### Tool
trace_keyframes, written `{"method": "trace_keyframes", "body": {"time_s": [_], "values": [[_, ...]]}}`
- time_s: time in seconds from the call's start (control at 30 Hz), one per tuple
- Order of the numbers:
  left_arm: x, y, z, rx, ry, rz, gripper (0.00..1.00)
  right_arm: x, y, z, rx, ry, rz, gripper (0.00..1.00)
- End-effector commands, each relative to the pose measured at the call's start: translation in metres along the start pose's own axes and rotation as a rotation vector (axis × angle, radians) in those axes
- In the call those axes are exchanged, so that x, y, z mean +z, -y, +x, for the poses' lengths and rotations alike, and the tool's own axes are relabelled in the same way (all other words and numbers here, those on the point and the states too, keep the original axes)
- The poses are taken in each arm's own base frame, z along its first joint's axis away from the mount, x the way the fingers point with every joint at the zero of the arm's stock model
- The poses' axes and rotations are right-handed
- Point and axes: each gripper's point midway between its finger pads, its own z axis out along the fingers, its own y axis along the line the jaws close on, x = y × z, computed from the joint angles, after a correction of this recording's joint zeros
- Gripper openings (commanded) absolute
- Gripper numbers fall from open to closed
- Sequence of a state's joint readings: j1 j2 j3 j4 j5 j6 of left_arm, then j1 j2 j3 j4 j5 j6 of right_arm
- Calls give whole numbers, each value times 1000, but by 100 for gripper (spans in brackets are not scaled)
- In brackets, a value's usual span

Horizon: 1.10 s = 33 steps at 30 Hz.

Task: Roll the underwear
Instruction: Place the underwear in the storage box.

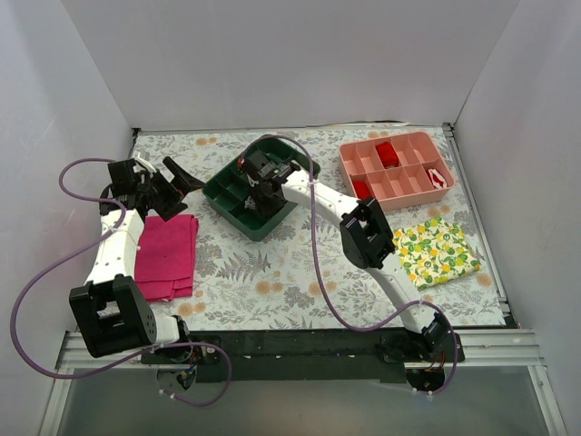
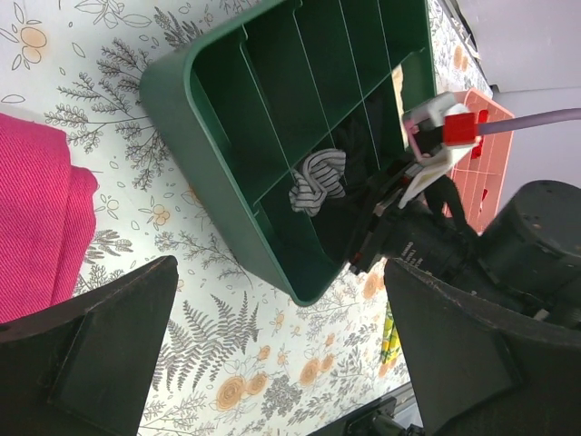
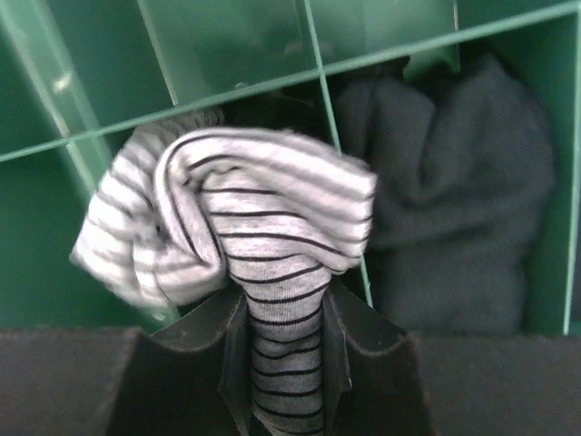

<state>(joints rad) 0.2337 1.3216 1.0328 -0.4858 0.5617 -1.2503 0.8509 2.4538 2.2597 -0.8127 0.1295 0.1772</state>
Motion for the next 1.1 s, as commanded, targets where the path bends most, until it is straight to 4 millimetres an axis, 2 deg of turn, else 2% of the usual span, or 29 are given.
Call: {"method": "trace_keyframes", "body": {"time_s": [0.0,0.03,0.1,0.13,0.2,0.23,0.27,0.37,0.47,0.6,0.67,0.7,0.73,0.77,0.83,0.87,0.9,1.07], "values": [[-2,-1,1,20,-2,9,98,-9,6,38,-30,-135,23,1],[-2,-2,2,21,-3,6,98,-17,5,34,-31,-113,17,1],[-2,-3,3,20,-6,4,98,-25,3,18,-25,-36,6,13],[-2,-2,3,23,-7,5,98,-41,2,8,-20,9,-2,17],[-2,-2,3,25,-7,7,98,-48,4,4,-16,41,2,25],[-2,-2,2,25,-7,5,98,-57,3,-4,-15,73,-5,32],[-2,-3,3,26,-8,5,98,-62,3,-7,-15,84,-5,45],[-2,-4,4,28,-11,0,98,-76,3,-16,-13,122,-6,59],[-2,-5,4,27,-12,-4,98,-85,4,-21,-12,149,-3,69],[-3,-6,5,30,-12,-8,98,-91,9,-18,-7,155,20,72],[-4,-5,5,31,-11,-7,98,-102,10,-21,-1,185,17,70],[-3,-4,5,30,-12,-6,98,-105,7,-28,1,227,2,67],[-3,-5,6,28,-14,-6,98,-107,8,-25,2,236,-6,59],[-3,-5,6,27,-14,-5,98,-108,6,-27,6,248,-17,41],[-4,-4,6,28,-15,-4,98,-105,-2,-30,1,254,-63,21],[-4,-4,6,28,-14,-3,98,-103,-4,-30,1,253,-79,5],[-4,-4,6,28,-12,-4,98,-102,-10,-30,-4,249,-110,1],[-5,-4,7,25,-13,-2,98,-86,-29,-32,-6,249,-209,1]]}}
